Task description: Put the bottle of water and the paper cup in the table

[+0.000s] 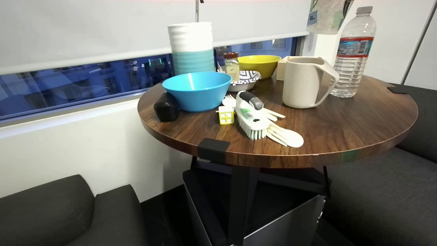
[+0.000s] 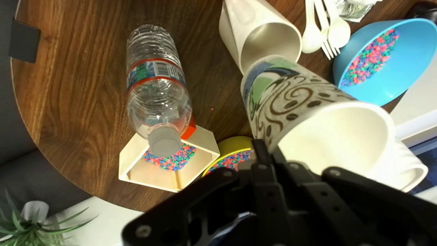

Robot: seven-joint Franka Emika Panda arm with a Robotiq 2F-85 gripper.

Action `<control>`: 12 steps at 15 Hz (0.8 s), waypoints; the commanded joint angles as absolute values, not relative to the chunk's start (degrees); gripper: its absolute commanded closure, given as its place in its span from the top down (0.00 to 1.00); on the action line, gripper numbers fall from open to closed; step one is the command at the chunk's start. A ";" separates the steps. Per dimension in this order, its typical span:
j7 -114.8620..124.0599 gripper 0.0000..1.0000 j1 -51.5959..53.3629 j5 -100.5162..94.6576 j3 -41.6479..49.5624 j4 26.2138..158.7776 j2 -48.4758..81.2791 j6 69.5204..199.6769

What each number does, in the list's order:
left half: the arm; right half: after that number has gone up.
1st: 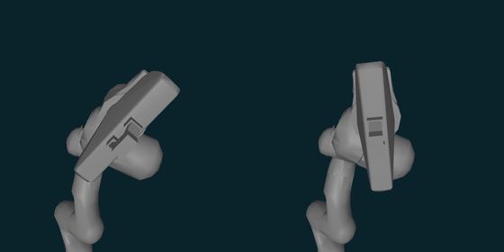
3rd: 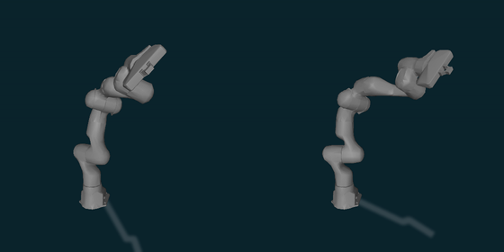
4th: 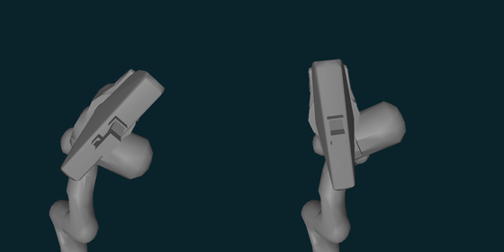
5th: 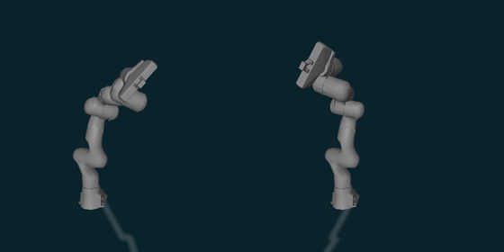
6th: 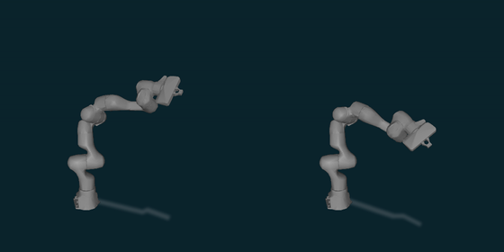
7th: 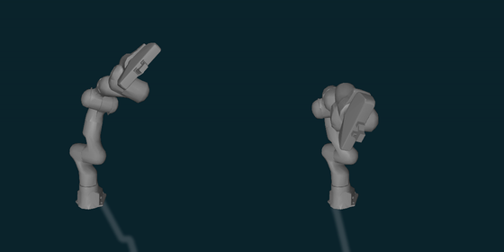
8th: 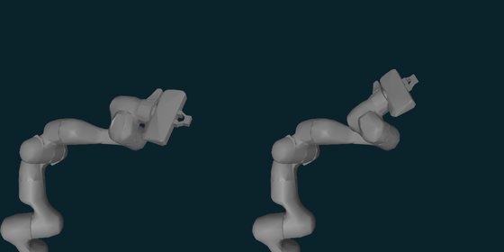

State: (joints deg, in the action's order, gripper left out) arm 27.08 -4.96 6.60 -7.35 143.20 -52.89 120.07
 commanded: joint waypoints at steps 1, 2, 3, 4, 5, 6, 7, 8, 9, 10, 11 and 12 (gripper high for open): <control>22.02 0.01 -3.88 7.10 -4.70 144.39 -56.77 115.94; 20.73 0.01 -3.77 7.07 -4.16 144.72 -57.34 115.00; 20.12 0.01 -3.45 8.02 -3.40 145.07 -57.81 113.63; 19.17 0.01 -3.64 7.68 -3.22 145.63 -58.29 112.82; 18.32 0.01 -3.42 7.88 -2.81 145.95 -58.69 111.56; 17.20 0.01 -2.91 8.32 -2.41 146.65 -59.00 110.88; 16.09 0.01 -2.52 8.64 -2.17 147.34 -59.21 110.28; 14.81 0.01 -1.96 8.95 -2.04 148.46 -59.44 110.02; 13.72 0.01 -1.41 9.15 -1.91 149.35 -59.55 109.73; 12.77 0.01 -0.88 9.24 -1.86 150.03 -59.60 109.16; 11.61 0.01 -0.32 9.28 -1.65 151.11 -59.69 108.81; 10.73 0.01 0.11 9.24 -1.61 151.89 -59.63 108.46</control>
State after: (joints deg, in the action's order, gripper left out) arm 14.05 -1.42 7.76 -2.30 149.08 -58.00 109.72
